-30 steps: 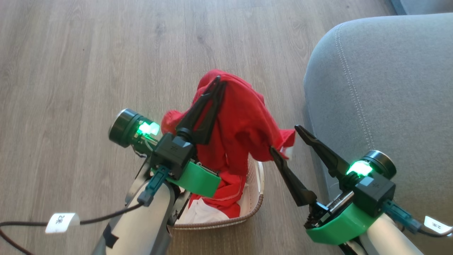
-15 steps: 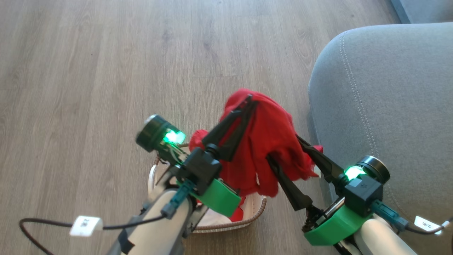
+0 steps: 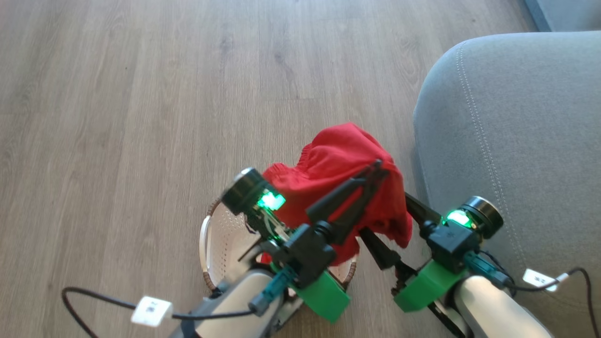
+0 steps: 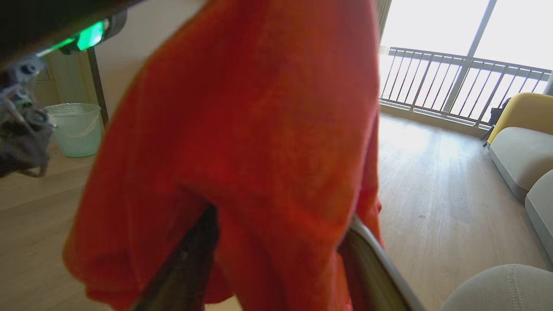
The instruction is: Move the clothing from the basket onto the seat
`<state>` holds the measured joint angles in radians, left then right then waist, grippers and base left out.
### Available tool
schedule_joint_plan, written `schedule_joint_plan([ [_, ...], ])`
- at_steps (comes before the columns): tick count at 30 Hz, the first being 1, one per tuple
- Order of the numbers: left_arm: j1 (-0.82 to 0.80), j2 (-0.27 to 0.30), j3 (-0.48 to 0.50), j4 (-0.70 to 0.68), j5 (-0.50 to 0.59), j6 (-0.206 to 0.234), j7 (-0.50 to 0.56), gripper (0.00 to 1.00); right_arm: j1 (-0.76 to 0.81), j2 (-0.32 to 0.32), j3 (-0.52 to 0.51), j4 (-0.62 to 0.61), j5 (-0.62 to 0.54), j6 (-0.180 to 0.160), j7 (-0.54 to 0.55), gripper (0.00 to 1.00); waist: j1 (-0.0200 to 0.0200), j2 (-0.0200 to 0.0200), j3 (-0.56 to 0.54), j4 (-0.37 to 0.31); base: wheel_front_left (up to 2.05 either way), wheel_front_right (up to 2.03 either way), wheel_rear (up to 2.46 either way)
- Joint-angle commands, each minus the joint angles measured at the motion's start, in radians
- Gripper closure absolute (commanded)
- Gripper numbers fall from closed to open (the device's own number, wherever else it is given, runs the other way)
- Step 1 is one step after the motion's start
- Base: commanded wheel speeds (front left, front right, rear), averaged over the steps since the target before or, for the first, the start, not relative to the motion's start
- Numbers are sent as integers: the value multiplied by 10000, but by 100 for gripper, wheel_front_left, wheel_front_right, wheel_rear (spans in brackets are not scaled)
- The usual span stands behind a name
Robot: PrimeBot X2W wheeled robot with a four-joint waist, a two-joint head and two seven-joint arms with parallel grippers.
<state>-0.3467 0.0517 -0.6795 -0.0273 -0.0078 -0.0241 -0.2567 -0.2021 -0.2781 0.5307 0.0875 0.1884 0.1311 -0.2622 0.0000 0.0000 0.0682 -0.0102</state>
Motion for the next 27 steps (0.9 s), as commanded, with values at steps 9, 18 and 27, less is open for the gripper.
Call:
schedule_joint_plan([
  [9,-697,-12,-424,-361,-172,45,-51,100,-617,624,-44,178,71,-4,4,100,0,0,111,181,0,0,0],
  [18,-725,-13,-534,-347,-371,180,-51,100,-367,1208,-1167,-353,140,-4,4,100,0,0,182,206,0,0,0],
  [27,-749,-14,-639,-371,-371,330,-51,58,-259,1693,-1881,-824,95,-4,4,100,0,0,179,173,0,0,0],
])
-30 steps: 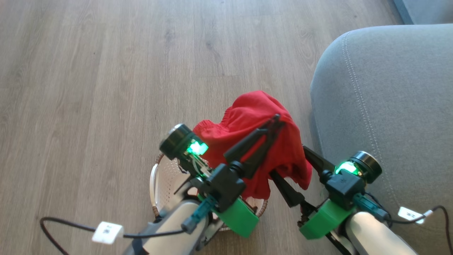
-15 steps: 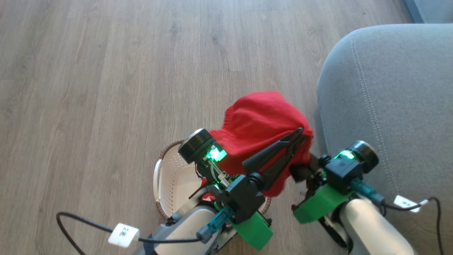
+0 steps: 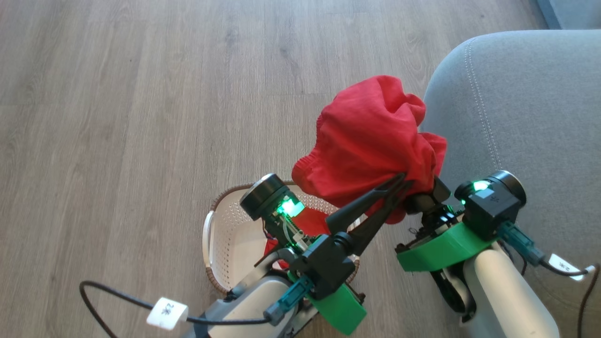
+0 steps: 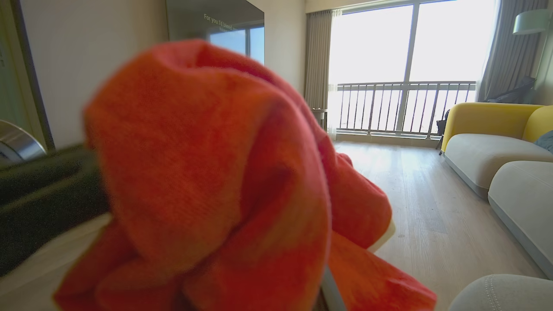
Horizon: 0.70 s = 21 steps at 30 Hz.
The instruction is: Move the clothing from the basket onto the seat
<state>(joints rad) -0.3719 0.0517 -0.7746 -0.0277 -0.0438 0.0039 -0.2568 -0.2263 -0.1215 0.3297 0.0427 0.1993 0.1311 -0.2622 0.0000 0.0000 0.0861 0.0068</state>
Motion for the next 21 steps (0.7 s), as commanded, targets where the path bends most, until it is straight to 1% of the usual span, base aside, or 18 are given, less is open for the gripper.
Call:
schedule_joint_plan([
  [1,-510,-14,319,-381,11,88,-49,22,2,143,113,-400,-21,-4,4,100,0,0,0,6,0,0,0],
  [2,-517,-14,340,-395,29,141,-49,0,13,151,101,-420,-27,-4,4,100,0,0,-1,10,0,0,0],
  [5,-514,-14,405,-367,28,237,-49,0,35,218,-131,-605,-76,-4,4,100,0,0,10,28,0,0,0],
  [14,-288,-8,724,-164,141,222,-49,0,96,422,-867,-1094,-215,-4,4,100,0,0,-10,71,0,0,0],
  [21,78,157,953,181,255,230,-49,0,97,531,-1637,-1217,-112,-4,4,100,0,0,-66,88,0,0,0],
])
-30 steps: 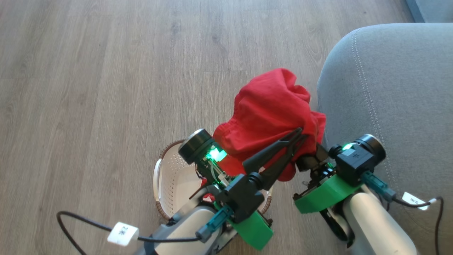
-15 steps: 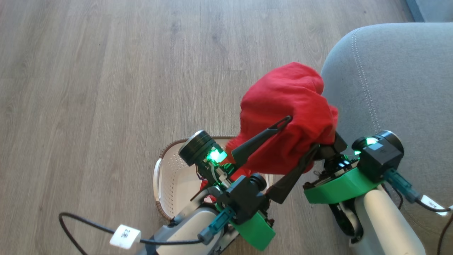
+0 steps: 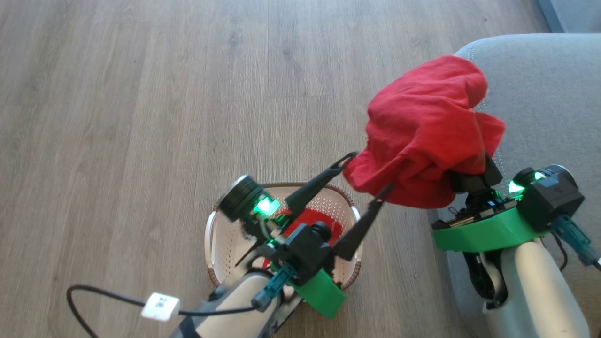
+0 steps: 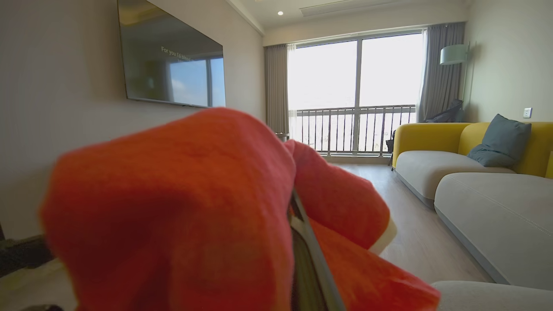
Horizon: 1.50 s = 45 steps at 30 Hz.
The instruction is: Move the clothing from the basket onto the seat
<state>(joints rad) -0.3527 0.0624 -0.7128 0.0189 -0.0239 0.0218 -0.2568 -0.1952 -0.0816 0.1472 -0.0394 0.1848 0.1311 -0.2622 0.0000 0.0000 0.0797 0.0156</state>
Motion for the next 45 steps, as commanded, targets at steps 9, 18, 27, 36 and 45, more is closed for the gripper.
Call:
schedule_joint_plan([
  [9,406,212,744,532,37,409,-49,0,-445,-75,-500,-438,-30,-4,4,100,0,0,-63,-11,0,0,0],
  [18,973,193,1121,1157,-263,104,-49,0,-521,-105,-908,-474,-91,-4,4,100,0,0,-123,-43,0,0,0],
  [27,1397,137,1260,2204,-91,-52,-49,0,-444,-59,-1067,-498,-145,-4,4,100,0,0,-251,-193,0,0,0],
  [36,1728,77,1430,2595,-106,-198,-49,0,-341,-11,-1137,-490,-157,-4,4,100,0,0,-355,-375,0,0,0],
  [45,1811,-1,1624,2502,-62,-230,-49,0,-300,-5,-1195,-500,-183,-4,4,100,0,0,-327,-375,0,0,0],
])
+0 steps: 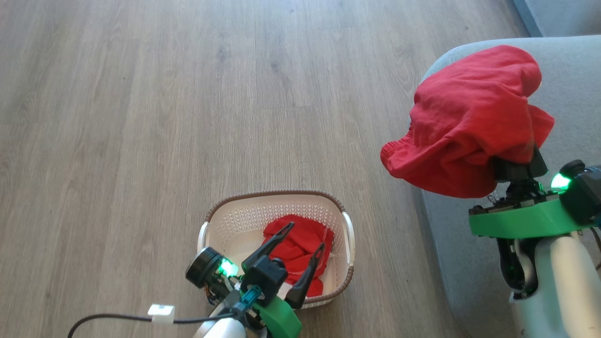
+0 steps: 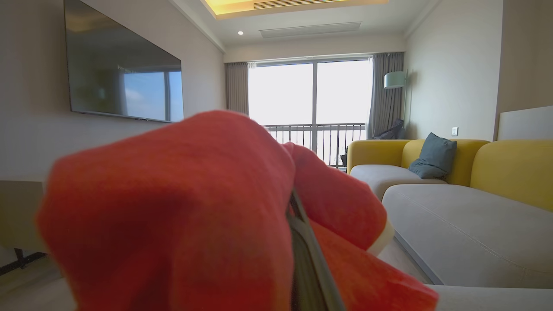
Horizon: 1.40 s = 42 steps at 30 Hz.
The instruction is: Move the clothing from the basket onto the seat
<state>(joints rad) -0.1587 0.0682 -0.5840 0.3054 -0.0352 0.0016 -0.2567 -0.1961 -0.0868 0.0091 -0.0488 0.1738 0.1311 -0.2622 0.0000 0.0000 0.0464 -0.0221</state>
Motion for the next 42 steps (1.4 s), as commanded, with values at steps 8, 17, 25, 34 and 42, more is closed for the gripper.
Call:
schedule_joint_plan([
  [8,-99,-98,450,-410,88,-49,-51,0,-379,12,204,-388,-82,-4,4,100,0,0,105,-210,0,0,0],
  [17,-228,-104,492,-418,206,-106,-51,0,-550,21,58,-458,-71,-4,4,100,0,0,418,-1070,0,0,0],
  [25,-518,-53,417,-388,298,-143,-51,0,-710,88,-99,-466,-54,-4,4,100,0,0,741,-2377,0,0,0],
  [34,-823,58,342,-357,350,-141,-51,0,-864,182,-236,-486,24,-4,4,100,0,0,1094,-3973,0,0,0],
  [42,-1049,177,160,-234,364,-226,-51,0,-847,278,-473,-458,60,-4,4,100,0,0,1262,-4864,0,0,0],
])
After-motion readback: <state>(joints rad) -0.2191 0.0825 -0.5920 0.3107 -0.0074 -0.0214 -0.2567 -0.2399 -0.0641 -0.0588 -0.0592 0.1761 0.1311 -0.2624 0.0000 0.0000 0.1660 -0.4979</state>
